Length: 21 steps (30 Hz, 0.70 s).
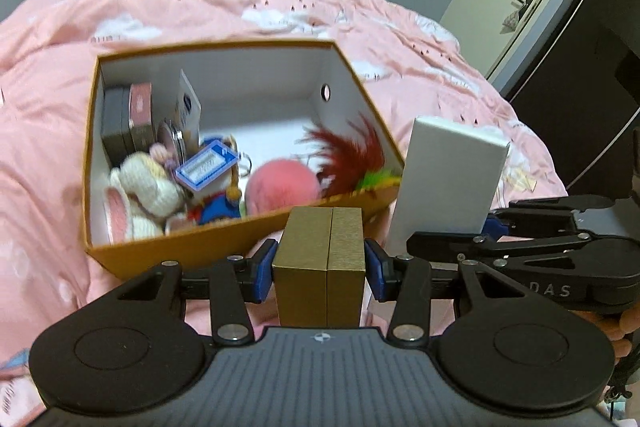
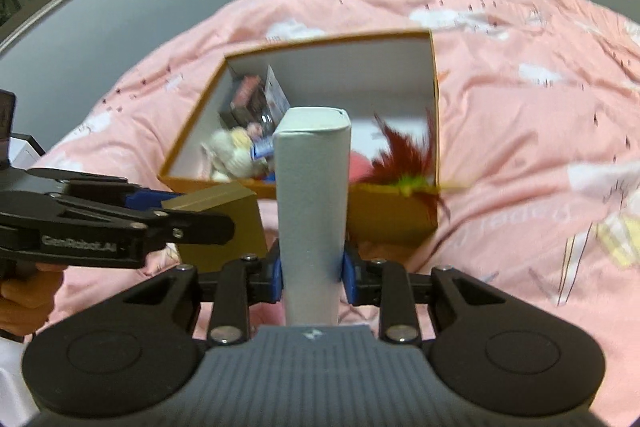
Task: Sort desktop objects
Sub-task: 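Lift the gold gift box and white tube and carry them over the box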
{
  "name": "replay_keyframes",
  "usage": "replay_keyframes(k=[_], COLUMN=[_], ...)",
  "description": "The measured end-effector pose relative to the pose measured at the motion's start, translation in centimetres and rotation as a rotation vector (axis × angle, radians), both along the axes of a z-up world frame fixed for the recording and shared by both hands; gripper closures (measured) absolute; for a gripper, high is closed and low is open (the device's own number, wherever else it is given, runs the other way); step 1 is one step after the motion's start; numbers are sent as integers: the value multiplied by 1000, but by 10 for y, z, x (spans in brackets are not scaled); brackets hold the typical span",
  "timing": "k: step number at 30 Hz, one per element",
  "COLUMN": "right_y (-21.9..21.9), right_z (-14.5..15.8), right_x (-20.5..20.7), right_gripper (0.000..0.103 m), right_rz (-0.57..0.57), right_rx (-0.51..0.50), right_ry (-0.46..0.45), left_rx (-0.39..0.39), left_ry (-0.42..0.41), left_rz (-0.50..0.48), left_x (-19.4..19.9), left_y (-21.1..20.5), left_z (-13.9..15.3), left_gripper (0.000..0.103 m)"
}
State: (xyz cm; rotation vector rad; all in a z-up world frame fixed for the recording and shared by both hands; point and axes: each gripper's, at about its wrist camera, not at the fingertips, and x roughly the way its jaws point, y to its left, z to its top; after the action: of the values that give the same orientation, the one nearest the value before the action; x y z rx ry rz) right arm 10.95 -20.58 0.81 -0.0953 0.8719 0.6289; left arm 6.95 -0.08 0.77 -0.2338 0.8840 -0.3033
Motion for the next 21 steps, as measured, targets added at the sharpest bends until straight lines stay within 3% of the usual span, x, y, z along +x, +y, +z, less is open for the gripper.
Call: replay_keyframes(k=[10, 21], right_y=[19, 39], right_z=[38, 41], right_x=[18, 69], right_gripper=[73, 73], right_rz=[24, -44], right_rx=[35, 80], right_ry=[-169, -228], left_rx=[19, 14], left_ry=[-84, -83], left_rz=[30, 94], left_x=[22, 63], left_y=[1, 17], left_z=[24, 23], left_gripper=[51, 51])
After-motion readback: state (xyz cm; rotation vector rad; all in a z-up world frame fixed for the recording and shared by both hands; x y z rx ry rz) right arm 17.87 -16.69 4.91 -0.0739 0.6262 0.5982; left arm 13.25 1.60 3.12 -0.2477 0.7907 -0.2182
